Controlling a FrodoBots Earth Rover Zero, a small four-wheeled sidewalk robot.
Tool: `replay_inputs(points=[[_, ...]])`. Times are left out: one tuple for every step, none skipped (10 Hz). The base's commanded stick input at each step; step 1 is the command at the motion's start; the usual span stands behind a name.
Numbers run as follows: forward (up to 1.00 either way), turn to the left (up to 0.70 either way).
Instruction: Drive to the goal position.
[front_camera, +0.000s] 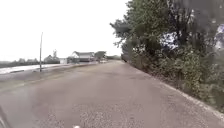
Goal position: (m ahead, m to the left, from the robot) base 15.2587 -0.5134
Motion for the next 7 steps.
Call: replay_inputs(points=[[1.00, -0.08], [1.00, -0.08], [1.00, -0.08], [1.00, -0.08], [1.00, -0.08], [1.00, -0.08], [1.00, -0.08]])
